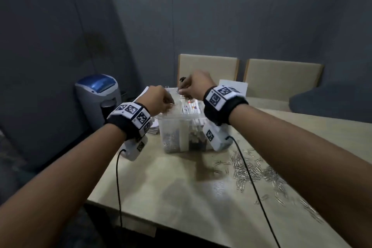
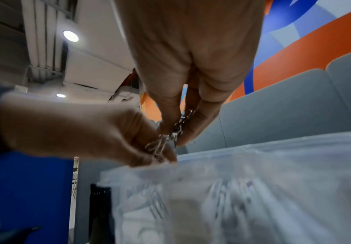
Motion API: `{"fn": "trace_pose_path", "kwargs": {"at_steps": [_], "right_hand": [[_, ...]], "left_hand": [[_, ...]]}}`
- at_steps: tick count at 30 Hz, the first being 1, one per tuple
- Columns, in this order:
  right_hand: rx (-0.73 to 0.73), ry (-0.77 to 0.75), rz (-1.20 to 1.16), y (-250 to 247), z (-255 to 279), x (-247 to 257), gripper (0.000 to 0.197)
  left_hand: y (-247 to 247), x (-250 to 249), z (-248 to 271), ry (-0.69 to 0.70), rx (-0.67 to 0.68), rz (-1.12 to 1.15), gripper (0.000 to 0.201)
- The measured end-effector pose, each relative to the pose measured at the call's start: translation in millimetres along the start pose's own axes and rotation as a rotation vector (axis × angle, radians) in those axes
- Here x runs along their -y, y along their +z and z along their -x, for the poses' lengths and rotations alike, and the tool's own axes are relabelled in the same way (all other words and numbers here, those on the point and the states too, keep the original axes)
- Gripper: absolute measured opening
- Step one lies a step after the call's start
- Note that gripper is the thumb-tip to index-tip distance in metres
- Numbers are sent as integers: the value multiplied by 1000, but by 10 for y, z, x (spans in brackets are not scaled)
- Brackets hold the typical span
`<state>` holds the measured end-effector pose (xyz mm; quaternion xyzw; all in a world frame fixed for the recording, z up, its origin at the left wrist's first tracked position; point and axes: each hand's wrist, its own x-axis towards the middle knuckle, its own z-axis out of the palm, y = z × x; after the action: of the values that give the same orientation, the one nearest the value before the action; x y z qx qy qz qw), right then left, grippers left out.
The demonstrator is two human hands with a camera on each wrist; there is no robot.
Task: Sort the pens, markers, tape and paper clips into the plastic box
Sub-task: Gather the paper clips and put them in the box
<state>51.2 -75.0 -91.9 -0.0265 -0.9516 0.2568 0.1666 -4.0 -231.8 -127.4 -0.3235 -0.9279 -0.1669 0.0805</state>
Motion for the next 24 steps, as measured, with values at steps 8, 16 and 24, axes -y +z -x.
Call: {"fn": "trace_pose_path", "kwargs": {"at_steps": [8, 16, 24], "right_hand": [[124, 74, 51, 462, -52, 78, 16], [106, 72, -140, -42, 222, -68, 19], [113, 236, 100, -932, 1757, -1619, 13]], "left_hand": [[-104, 53, -93, -51, 87, -18, 26], [-161, -337, 21, 93, -157, 62, 23], [803, -1309, 362, 472, 279, 148, 19]]}}
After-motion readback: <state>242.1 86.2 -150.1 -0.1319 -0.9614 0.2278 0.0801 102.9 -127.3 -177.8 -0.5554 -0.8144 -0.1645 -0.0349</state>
